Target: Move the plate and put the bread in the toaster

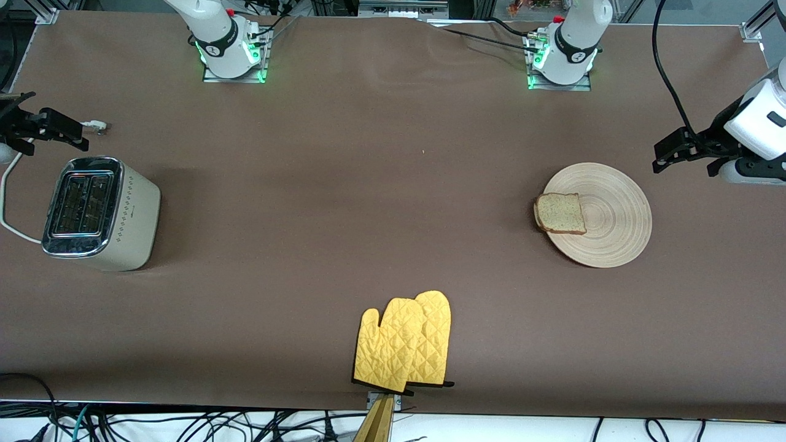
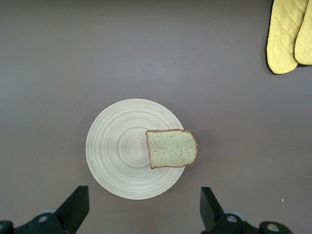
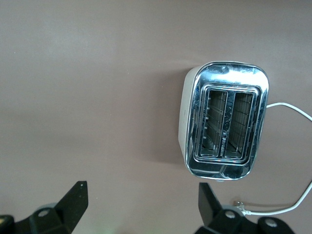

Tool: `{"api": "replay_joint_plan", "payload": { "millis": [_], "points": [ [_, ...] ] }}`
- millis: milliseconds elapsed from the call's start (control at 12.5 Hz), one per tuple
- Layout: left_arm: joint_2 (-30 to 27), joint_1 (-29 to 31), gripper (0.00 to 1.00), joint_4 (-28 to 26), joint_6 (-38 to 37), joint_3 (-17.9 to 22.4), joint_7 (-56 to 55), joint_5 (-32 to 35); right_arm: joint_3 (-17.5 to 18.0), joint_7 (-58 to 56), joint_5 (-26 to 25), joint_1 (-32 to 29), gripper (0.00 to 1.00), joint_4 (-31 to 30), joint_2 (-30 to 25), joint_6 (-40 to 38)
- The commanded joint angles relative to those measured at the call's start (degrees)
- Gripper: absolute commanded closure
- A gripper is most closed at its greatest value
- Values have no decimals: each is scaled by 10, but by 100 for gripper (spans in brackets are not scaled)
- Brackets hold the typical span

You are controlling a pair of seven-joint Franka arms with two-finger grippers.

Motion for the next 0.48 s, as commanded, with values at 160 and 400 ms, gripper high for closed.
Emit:
{"api": "replay_joint_plan", "payload": {
  "millis": [160, 400],
  "points": [
    [-3, 6, 0, 2, -4, 2, 1, -10, 2, -1, -3, -2, 0, -2, -5, -3],
    [-4, 6, 0, 2, -6, 2, 0, -10, 2, -1, -4, -2, 0, -2, -5, -2]
  ]
}}
